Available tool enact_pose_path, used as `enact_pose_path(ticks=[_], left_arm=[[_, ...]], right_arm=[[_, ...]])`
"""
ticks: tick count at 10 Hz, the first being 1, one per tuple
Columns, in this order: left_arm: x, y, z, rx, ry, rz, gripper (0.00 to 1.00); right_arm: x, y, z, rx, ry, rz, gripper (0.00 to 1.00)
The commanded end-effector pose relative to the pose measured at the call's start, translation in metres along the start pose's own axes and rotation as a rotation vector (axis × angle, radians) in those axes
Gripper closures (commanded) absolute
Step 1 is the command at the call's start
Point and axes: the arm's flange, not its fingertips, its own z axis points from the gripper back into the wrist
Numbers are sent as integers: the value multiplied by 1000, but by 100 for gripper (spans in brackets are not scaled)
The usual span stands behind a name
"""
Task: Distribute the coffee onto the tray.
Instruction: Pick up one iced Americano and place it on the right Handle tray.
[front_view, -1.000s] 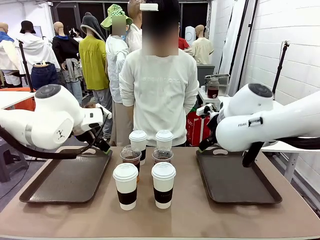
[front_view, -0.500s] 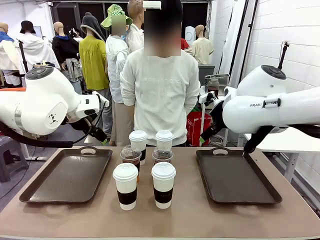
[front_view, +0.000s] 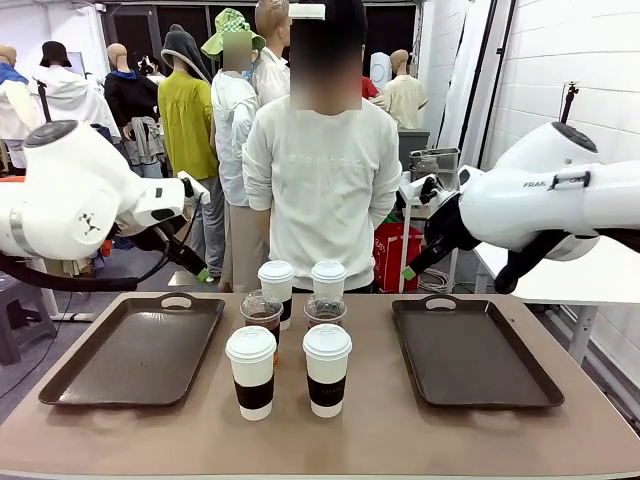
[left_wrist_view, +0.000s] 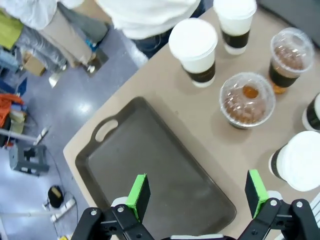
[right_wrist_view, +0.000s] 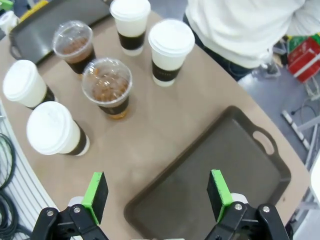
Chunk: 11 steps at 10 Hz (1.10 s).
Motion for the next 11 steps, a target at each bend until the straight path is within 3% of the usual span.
enact_pose_path(ticks=[1,6,11], left_arm=[[-15,4,21,-122,-116,-75,0],[-38,-1,55,-154,-262,-52,0],[-41,5,68,-160,-300,-30,0]], right_arm=[[-6,-4,12,105,-85,52,0],[-17,-1,42,115,-218,81,0],[-18,-4,51,93,-234,78,0]])
